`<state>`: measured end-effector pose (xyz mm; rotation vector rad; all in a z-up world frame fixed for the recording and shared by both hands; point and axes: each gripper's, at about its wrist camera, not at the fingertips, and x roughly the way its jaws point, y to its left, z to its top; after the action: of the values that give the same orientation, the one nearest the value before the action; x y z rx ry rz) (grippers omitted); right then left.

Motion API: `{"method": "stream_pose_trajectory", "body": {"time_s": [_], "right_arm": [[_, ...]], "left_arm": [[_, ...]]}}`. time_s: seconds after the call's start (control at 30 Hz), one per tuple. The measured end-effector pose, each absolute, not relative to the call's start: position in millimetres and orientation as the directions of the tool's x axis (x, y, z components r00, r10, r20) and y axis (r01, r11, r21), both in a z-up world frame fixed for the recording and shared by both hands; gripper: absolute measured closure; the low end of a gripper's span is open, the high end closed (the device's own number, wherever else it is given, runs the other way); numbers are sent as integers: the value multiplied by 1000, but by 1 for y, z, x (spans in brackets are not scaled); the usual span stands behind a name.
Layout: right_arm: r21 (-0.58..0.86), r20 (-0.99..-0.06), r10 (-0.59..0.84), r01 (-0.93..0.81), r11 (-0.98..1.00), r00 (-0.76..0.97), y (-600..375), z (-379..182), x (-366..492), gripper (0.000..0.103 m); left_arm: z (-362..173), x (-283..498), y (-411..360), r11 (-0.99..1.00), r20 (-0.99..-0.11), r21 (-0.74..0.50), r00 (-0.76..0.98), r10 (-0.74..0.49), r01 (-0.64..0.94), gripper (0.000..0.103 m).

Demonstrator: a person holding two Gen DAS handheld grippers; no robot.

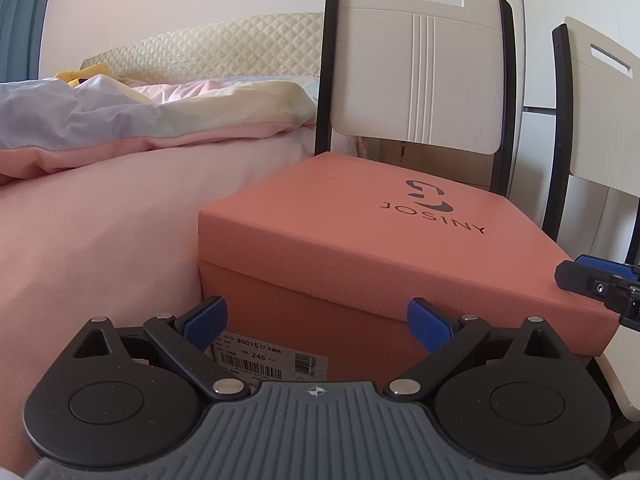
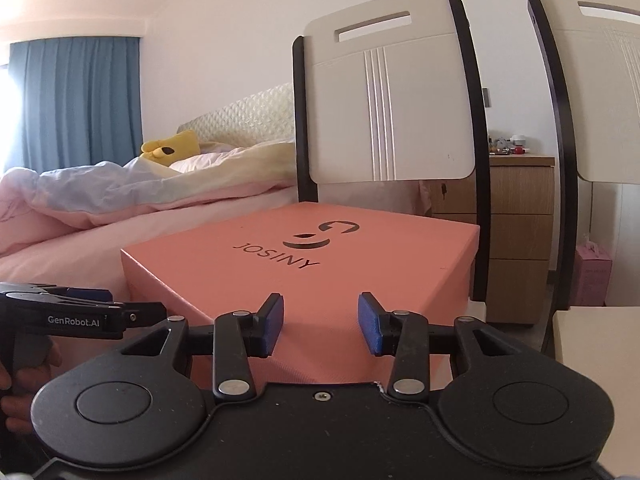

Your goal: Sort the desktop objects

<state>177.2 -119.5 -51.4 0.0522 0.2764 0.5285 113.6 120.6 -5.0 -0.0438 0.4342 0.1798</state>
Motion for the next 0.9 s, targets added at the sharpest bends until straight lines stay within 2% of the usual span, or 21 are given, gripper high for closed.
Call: {"method": "stream_pose_trajectory", "body": {"time_s": [0.23, 0.3, 0.37, 0.47, 0.6, 0.73, 0.9], "right_arm": [[168, -260, 471, -441, 882, 843, -142, -51, 176, 60], [145, -262, 467, -444, 884, 845, -147, -53, 169, 51], [106, -259, 463, -451, 886, 848, -150, -56, 158, 36], [52, -289, 463, -470, 881, 838, -147, -63, 146, 28], [-11, -331, 459, -489, 872, 825, -142, -74, 132, 26], [-2, -390, 418, -454, 891, 821, -133, -87, 141, 27], [22, -389, 416, -443, 896, 822, -121, -88, 151, 27]], "left_arm": [[-9, 116, 116, 990, -440, 4, 889, 125, -138, 5], [-9, 115, 117, 989, -442, 0, 887, 134, -149, 5], [-7, 114, 118, 987, -439, -11, 888, 139, -160, 5], [-4, 111, 118, 986, -422, -20, 896, 139, -163, 5], [-3, 110, 116, 986, -415, -21, 899, 142, -166, 5], [-2, 109, 115, 986, -412, -24, 900, 141, -166, 5], [-3, 109, 116, 985, -418, -28, 898, 141, -168, 5]]}}
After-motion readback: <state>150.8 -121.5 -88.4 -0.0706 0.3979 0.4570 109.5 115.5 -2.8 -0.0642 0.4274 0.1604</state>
